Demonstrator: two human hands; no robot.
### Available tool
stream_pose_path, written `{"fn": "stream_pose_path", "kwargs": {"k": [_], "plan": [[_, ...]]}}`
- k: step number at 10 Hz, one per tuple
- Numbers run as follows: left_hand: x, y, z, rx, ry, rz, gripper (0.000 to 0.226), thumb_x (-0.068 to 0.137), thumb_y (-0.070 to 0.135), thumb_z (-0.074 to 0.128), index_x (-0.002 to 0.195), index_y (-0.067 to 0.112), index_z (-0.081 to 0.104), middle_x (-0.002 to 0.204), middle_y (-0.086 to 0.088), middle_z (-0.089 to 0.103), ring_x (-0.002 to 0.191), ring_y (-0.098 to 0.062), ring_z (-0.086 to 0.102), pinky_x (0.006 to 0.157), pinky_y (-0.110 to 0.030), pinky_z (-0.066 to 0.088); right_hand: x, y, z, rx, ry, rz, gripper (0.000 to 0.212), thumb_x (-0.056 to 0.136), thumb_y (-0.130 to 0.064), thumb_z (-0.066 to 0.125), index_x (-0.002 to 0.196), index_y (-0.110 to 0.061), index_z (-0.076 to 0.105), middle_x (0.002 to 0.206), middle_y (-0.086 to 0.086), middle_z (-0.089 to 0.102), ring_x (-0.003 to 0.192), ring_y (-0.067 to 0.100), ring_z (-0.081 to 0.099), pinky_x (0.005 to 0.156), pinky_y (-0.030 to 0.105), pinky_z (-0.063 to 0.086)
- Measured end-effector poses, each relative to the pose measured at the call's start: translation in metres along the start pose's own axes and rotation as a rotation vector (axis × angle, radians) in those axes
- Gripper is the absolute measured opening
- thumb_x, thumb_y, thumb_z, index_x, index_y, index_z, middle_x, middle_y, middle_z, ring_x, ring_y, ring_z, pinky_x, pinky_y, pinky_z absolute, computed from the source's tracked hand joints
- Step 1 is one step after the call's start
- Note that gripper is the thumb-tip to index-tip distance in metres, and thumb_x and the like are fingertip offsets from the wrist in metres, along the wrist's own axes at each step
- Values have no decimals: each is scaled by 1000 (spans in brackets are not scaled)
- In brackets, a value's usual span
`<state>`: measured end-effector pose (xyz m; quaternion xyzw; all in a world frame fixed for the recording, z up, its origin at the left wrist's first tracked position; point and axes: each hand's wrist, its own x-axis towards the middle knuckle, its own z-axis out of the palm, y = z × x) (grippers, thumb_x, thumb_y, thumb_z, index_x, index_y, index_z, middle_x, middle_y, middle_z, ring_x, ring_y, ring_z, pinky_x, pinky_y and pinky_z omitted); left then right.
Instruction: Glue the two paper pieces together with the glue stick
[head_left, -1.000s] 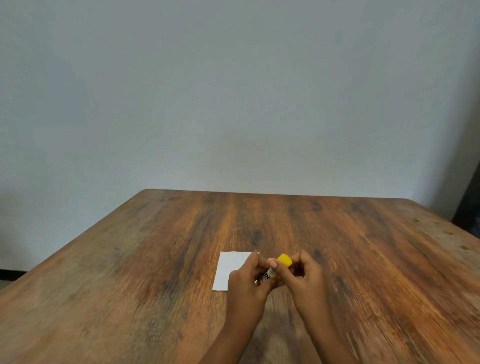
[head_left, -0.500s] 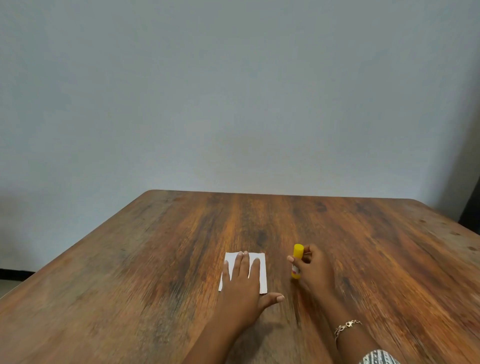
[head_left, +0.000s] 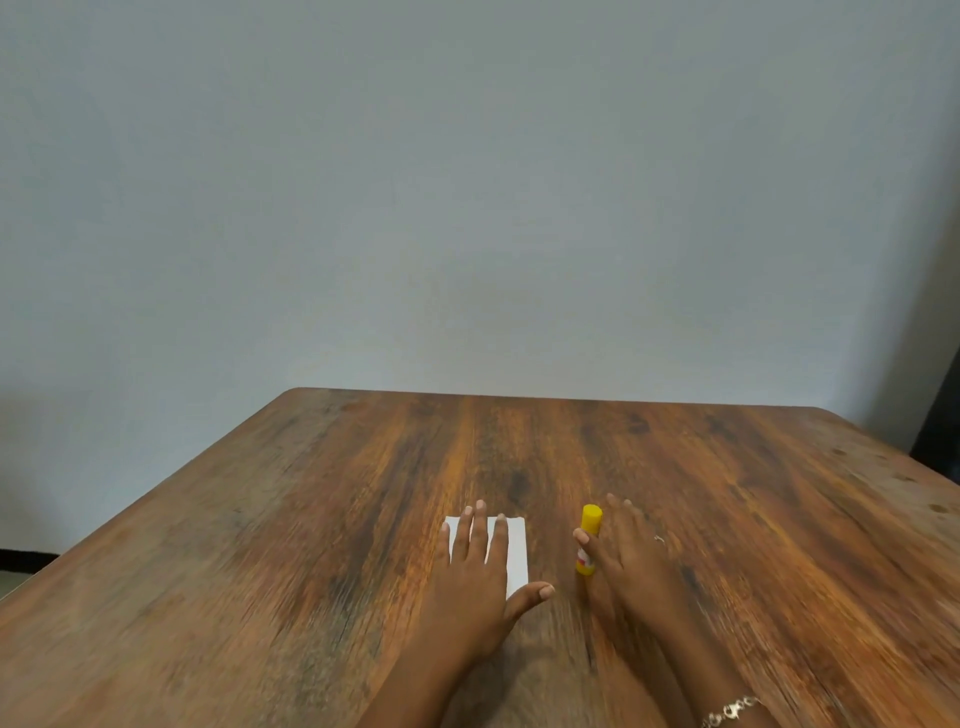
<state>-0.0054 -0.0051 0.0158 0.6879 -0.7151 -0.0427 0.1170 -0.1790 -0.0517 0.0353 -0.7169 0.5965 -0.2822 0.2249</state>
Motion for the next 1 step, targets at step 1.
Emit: {"fn": "stream_pose_path", "kwargs": {"k": [1], "plan": [[8, -1, 1, 19, -17, -2, 130, 30, 85, -33, 142, 21, -16, 151, -7, -27, 138, -26, -27, 108, -41, -22, -2, 9, -6, -255, -34, -19, 78, 88, -61, 23, 144, -18, -8, 155, 7, -19, 143, 24, -16, 119, 44, -1]]}}
